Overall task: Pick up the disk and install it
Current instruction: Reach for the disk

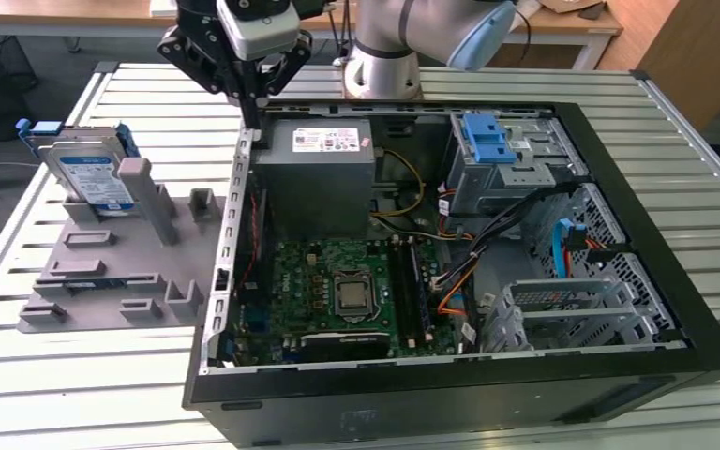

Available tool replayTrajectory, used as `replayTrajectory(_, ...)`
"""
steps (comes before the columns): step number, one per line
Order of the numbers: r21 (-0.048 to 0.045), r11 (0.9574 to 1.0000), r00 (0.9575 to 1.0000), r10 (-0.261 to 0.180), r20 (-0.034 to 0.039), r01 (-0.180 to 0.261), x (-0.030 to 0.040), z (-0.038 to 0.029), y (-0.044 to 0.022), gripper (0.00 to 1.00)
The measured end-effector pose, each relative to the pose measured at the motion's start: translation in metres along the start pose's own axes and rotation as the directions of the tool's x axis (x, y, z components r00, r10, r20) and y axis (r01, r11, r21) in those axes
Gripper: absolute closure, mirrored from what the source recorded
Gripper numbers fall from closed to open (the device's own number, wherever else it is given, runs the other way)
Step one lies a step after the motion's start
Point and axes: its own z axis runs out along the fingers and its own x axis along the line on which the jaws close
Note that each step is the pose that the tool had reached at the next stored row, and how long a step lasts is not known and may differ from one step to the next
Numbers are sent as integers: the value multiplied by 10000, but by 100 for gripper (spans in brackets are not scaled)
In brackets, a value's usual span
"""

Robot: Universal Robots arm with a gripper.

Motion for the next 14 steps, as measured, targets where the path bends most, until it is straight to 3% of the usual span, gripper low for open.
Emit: replayTrajectory(14,0,10000,10000,0,0,0,35,10,-3,89)
